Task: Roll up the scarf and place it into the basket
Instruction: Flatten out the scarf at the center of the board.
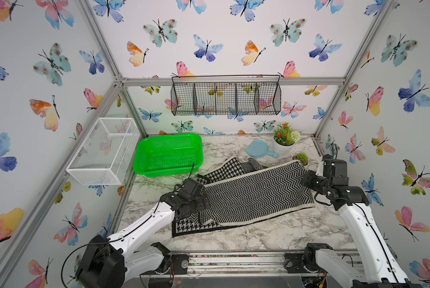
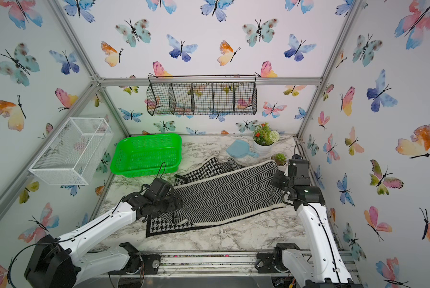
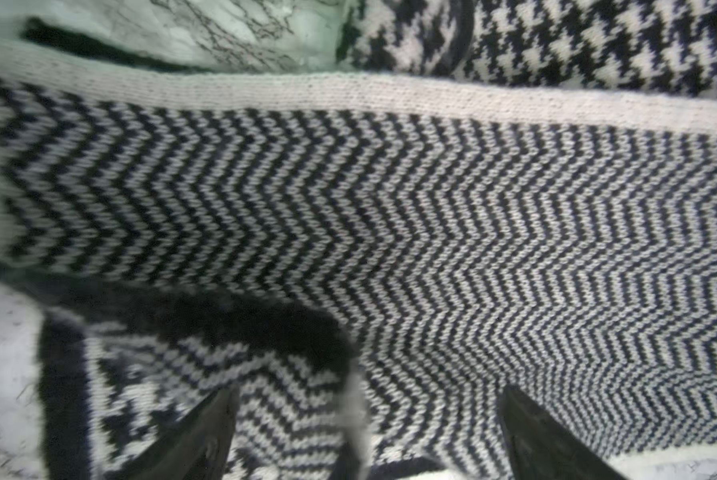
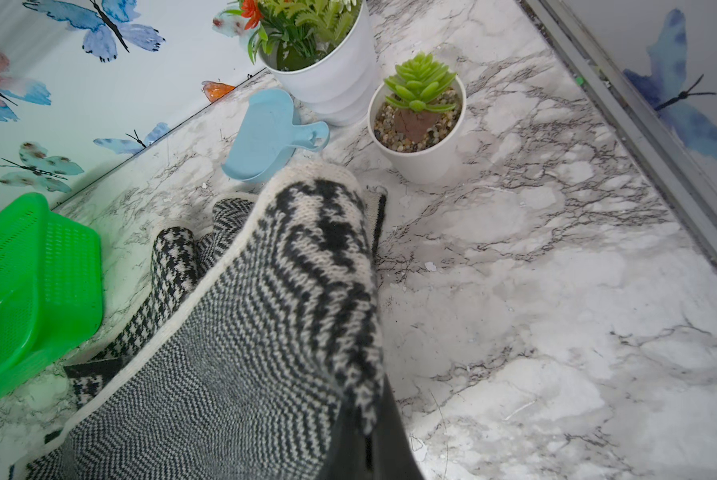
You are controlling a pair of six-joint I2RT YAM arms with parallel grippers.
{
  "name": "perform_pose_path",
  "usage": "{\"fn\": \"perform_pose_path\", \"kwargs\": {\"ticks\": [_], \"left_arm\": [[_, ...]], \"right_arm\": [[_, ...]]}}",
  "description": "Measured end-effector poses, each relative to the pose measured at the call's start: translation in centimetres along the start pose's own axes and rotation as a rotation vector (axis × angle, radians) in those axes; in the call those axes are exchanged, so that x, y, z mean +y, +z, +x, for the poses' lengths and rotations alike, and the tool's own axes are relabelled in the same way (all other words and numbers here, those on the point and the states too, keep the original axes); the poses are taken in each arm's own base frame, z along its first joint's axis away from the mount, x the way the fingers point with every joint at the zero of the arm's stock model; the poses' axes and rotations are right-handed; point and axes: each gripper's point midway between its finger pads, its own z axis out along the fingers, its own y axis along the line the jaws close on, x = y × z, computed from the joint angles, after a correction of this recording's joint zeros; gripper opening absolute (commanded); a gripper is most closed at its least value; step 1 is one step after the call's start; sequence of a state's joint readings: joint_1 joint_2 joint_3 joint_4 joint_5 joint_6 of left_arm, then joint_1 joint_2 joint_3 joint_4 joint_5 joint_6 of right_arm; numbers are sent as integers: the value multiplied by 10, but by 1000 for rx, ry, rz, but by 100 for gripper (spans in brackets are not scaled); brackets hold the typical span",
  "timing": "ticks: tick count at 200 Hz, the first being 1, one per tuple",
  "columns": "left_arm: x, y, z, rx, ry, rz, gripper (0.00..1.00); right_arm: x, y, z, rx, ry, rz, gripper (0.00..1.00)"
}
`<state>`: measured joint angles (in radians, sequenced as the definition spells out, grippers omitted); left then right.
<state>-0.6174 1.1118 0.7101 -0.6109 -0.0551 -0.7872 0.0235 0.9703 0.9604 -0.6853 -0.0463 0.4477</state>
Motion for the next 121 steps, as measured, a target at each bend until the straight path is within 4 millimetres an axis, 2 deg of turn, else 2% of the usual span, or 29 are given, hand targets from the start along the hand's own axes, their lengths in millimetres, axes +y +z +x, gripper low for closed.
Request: {"fn": "perform_pose_path", "kwargs": {"ticks": [32, 58, 92, 121], "left_arm": [[5, -25, -2, -57, -11, 29, 98], [7, -41, -5, -107, -27, 61, 98], [5, -34, -11, -118, -30, 46, 98], [-21, -20, -27, -83, -8, 55, 98]], "right_arm": [[4, 3, 1, 16, -17, -20, 1], [11, -2, -11, -7, -25, -39, 1], [19, -10, -23, -37, -35, -68, 1], [19, -8, -22, -32, -45, -65, 1]]}}
